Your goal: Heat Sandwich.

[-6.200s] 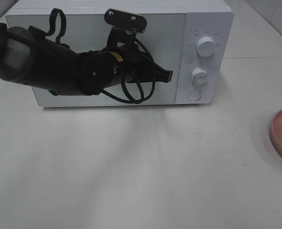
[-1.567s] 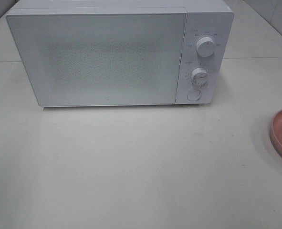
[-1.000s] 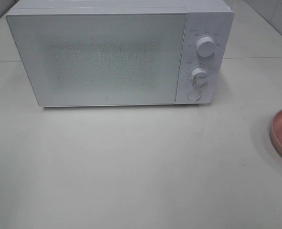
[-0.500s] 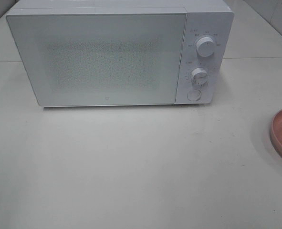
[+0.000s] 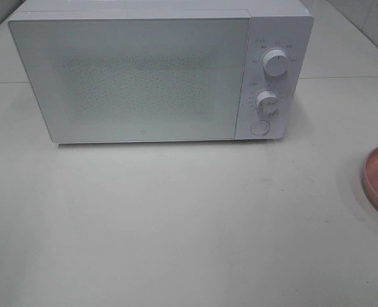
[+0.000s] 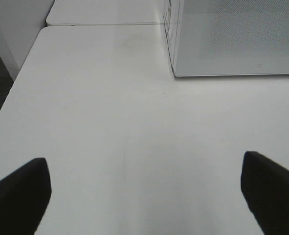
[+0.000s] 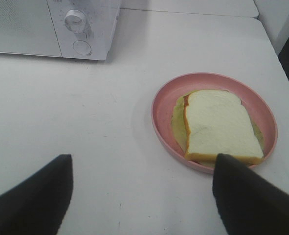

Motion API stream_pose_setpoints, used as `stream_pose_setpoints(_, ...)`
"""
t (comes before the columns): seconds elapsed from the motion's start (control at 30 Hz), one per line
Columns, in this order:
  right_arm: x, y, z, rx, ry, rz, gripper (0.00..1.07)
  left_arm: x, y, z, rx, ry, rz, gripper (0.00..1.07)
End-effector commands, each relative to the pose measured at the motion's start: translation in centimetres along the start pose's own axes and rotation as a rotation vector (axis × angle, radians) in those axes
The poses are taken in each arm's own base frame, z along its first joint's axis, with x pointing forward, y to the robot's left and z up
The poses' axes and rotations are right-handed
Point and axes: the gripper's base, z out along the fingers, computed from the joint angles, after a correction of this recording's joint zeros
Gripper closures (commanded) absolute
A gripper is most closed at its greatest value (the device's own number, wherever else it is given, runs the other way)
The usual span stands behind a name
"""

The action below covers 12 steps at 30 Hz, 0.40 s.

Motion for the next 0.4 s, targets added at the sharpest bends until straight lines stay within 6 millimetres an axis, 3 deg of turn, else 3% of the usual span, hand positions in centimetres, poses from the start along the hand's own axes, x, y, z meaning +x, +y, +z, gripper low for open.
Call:
stream_pose_setpoints(0.03,0.20,-0.01,-0.30,0.000,-0.030,0.002,0.31,0.19,-0.09,-0.31,0.005,-0.032,-0.001,0.05)
stream_pose_setpoints(0.4,0.20,-0.01,-0.30,0.000,-0.030,0.002,0.31,0.19,-0.09,-0.31,0.005,-0.032,-0.001,0.05)
